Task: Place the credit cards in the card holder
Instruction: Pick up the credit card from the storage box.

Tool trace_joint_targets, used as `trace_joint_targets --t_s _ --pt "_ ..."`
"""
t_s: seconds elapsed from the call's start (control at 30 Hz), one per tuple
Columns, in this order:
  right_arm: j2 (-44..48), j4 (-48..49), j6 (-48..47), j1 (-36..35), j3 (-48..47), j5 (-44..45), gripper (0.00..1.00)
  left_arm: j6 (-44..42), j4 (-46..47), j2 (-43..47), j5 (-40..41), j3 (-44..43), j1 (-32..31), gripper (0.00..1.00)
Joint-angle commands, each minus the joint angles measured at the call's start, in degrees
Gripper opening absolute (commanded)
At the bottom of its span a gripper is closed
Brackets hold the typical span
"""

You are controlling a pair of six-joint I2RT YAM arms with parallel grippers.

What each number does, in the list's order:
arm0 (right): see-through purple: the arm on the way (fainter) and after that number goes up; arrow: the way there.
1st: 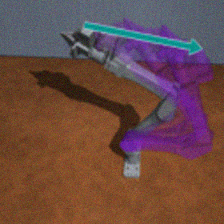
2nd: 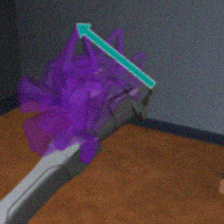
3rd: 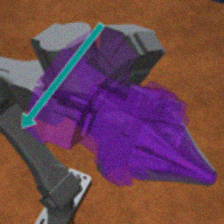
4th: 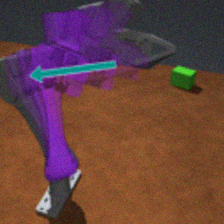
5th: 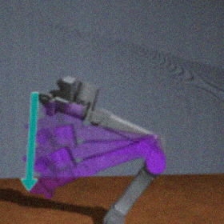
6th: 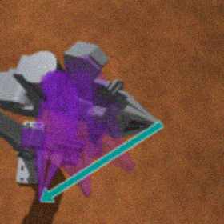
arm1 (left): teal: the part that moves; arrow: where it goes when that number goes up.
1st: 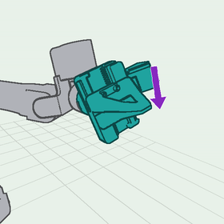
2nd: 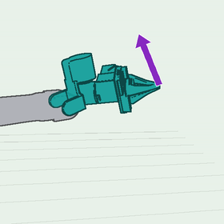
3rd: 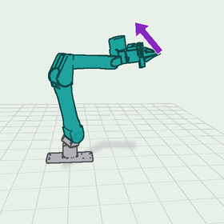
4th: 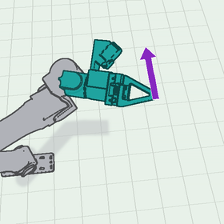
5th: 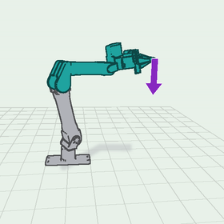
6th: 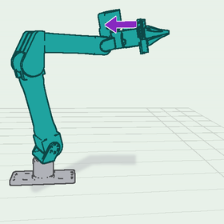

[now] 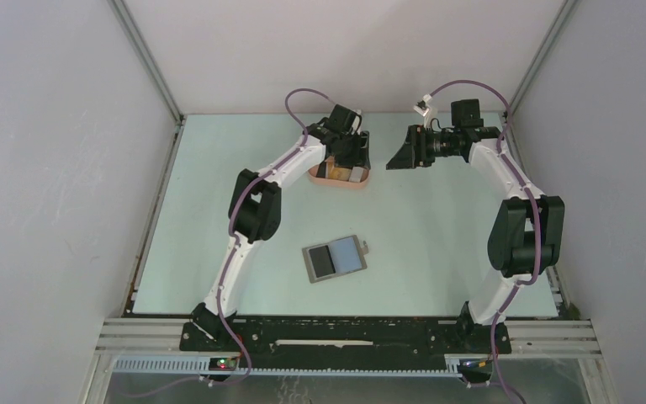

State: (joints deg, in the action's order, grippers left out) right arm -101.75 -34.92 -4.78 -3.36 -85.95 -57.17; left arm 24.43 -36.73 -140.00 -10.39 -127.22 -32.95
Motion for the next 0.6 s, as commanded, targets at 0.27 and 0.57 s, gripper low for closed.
trace_joint_targets --t_s 0.27,0.57 --pt "0.6 0.3 0.0 0.6 -0.4 -1.3 0.69 -0.4 -0.1 1.9 -0.4 -4.2 -0.4 0.52" --pt "0.6 0.3 0.1 0.7 -0.4 -1.3 0.69 -0.3 -0.2 2.0 -0.6 -3.9 -0.2 0.44"
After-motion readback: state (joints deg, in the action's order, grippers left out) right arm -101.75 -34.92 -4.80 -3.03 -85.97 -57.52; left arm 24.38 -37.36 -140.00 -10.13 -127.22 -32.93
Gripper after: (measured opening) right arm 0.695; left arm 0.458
